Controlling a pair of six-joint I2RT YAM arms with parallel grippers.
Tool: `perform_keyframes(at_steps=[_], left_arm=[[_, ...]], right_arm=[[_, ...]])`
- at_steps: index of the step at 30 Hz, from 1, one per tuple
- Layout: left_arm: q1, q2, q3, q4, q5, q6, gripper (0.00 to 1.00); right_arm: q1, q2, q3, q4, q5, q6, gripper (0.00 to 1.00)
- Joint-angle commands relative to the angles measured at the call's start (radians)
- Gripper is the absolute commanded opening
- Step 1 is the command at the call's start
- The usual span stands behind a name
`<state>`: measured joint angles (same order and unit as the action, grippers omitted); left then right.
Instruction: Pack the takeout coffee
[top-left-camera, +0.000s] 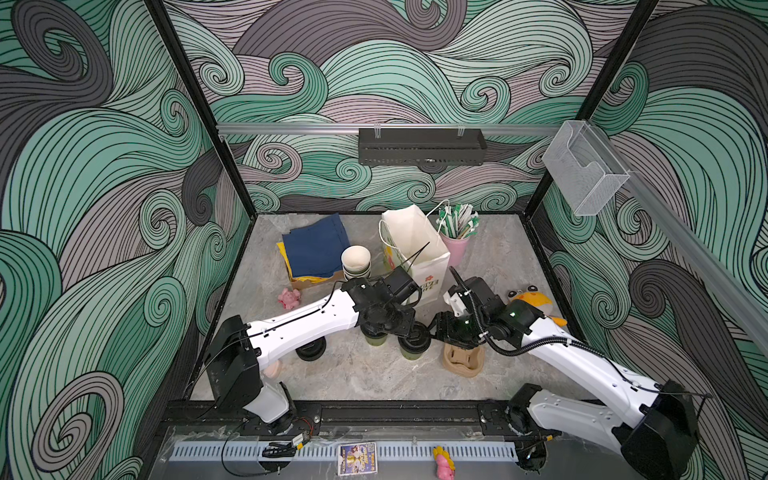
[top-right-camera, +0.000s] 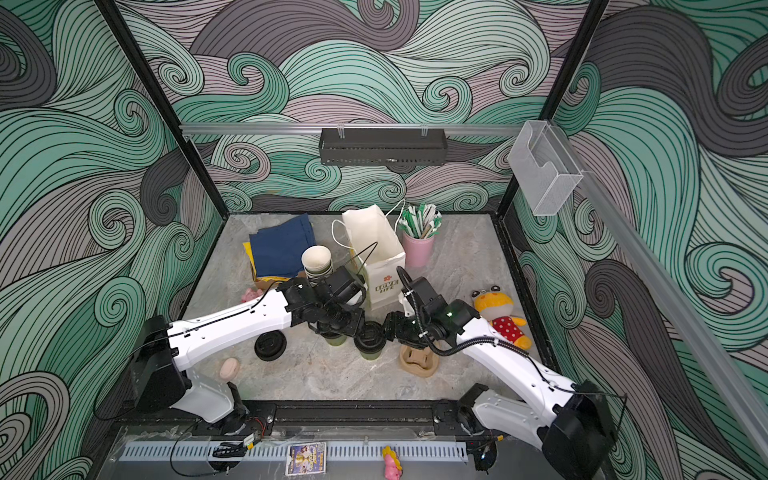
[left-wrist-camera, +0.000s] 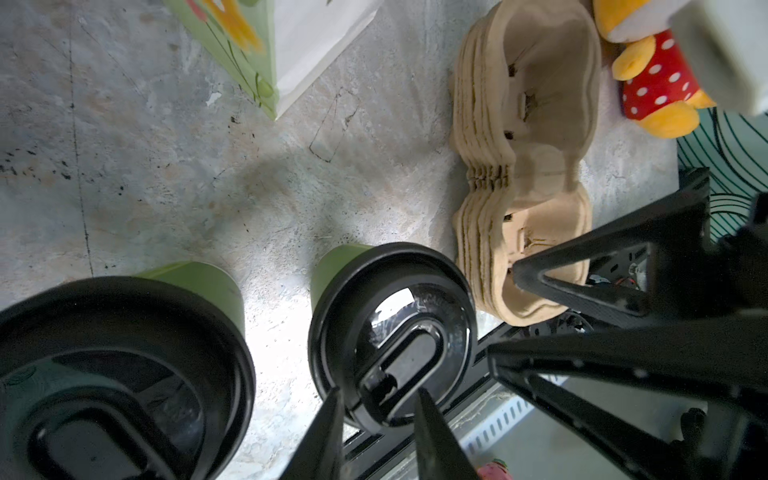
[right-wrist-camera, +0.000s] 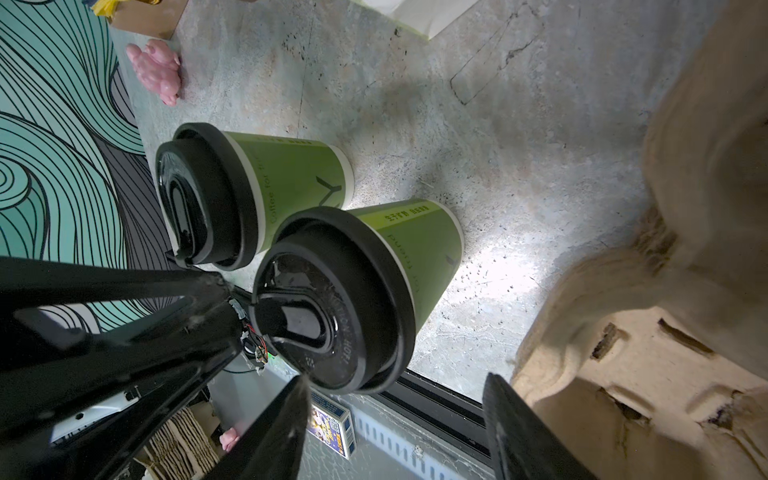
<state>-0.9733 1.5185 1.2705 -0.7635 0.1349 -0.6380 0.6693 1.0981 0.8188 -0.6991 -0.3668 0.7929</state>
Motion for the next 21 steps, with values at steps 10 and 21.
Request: perform_keyframes(at_steps=[10,21], left_arm=[[-0.069,-0.181,-0.057,-0.080,-0.168,-0.177,0.25],[-0.125,-0.106,-0.073,-0.114,-0.215,-0.229,0.22]], right_arm=[[0.001,-0.036,0.007,-0.016,0.004,0.003,0.68],[0.001,-0.046,-0.002,-0.040,-0.006,-0.018,0.67]])
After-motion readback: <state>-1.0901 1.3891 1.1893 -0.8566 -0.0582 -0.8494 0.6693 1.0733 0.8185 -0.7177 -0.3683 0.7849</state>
